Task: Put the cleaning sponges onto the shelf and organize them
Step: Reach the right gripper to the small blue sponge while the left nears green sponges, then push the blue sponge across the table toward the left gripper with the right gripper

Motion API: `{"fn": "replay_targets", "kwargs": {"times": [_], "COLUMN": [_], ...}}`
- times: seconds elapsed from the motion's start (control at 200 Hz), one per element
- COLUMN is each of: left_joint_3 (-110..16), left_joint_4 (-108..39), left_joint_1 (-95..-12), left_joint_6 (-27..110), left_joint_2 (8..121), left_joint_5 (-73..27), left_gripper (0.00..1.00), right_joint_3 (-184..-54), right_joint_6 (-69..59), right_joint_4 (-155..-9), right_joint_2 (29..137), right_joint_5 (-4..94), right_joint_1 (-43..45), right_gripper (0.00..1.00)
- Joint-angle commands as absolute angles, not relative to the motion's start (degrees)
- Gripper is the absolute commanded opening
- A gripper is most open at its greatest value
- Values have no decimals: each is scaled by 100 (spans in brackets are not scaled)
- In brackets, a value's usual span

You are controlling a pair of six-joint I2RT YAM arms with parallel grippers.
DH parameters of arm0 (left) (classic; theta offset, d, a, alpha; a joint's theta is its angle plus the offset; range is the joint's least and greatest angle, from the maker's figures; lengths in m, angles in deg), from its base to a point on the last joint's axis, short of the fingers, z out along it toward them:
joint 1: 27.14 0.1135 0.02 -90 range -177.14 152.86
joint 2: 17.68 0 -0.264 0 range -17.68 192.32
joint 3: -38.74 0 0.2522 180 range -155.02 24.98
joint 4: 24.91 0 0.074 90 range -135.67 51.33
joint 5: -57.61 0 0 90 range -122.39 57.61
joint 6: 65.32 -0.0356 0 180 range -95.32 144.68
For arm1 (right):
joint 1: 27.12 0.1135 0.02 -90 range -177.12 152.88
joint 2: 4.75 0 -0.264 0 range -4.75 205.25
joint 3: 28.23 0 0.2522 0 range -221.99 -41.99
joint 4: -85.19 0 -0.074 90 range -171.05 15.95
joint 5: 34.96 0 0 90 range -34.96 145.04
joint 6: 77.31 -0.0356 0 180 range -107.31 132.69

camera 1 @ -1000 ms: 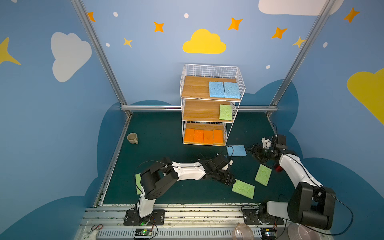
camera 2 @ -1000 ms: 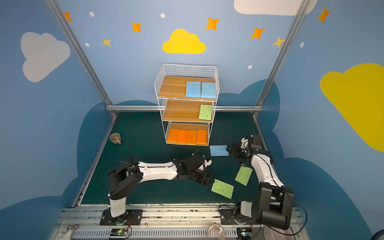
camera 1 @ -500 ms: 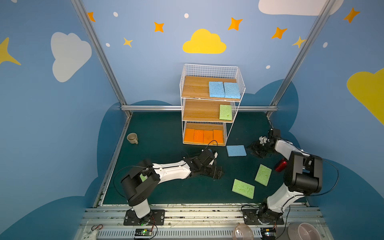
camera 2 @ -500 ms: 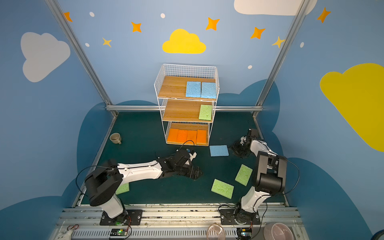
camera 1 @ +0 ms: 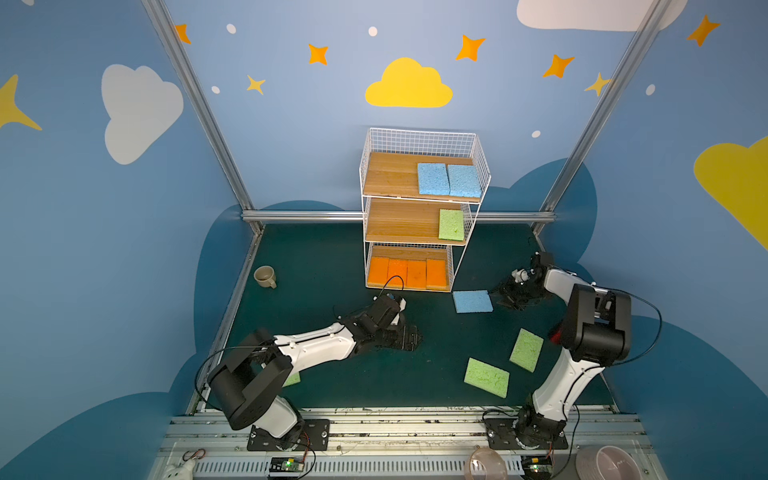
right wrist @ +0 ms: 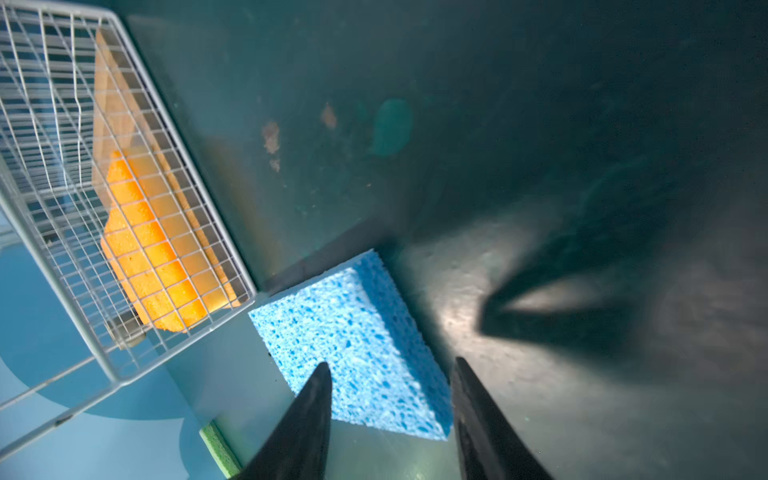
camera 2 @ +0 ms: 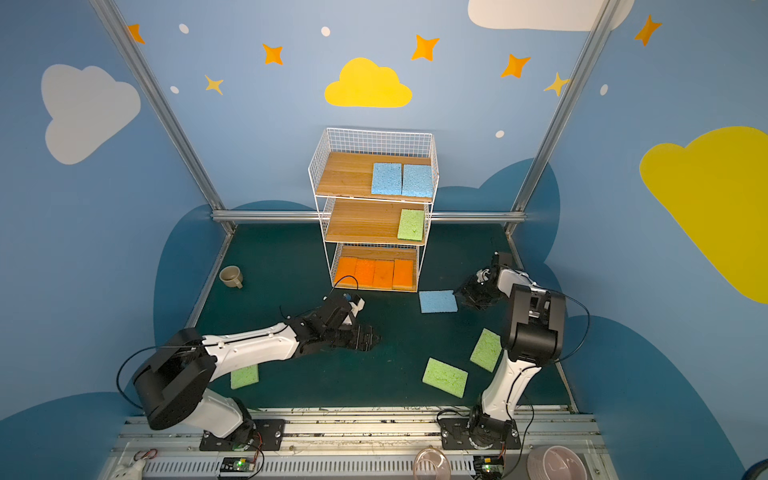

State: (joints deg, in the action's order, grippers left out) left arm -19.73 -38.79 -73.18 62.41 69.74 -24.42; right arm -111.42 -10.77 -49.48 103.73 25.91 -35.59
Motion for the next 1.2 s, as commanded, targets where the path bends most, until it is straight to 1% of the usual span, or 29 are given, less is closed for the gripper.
{"fn": "replay_targets", "kwargs": {"times": [0.0,0.17,0.33,0.45,0.721,0.826,0.931,1.086,1.196], "left_joint_3": [-1893,-1805,-1747,-1747,-1765,-1799,-1835,-1809,-1791], "left_joint_4": [-3955,-3990,-4056,-4103,-4153,-4179,-4251,-4330,-4379], "left_joint_1": [-7237,-7196,-7162,-7144,-7137,-7135,-7131,-7104,-7093], "left_joint_6": [6171,6181,6192,6181,6192,6187,6154,6224,6226], "left_joint_2": [6822,6685,6563,6460,6273,6230,6172,6050,6002], "left_joint_5": [-2386,-2419,-2465,-2492,-2498,-2509,-2597,-2816,-2804], "left_gripper": [97,97,97,97,97,97,96,95,95], "right_joint_3": [-11265,-11345,-11170,-10924,-10050,-9694,-9289,-8576,-8609], "right_joint_6": [-936,-919,-921,-976,-983,-1008,-1092,-1657,-1699], "right_joint_4": [-4722,-4639,-4701,-4804,-4915,-4958,-5074,-5777,-5700], "right_joint_2": [10516,10608,10497,10275,9216,8793,8404,7773,7491], "right_joint_5": [2542,2552,2487,2382,2204,1961,1760,1503,1719], "right_joint_1": [-3417,-3304,-3265,-3271,-3304,-3253,-2975,-2433,-2537], "right_gripper": [44,35,14,0,0,0,0,0,24]}}
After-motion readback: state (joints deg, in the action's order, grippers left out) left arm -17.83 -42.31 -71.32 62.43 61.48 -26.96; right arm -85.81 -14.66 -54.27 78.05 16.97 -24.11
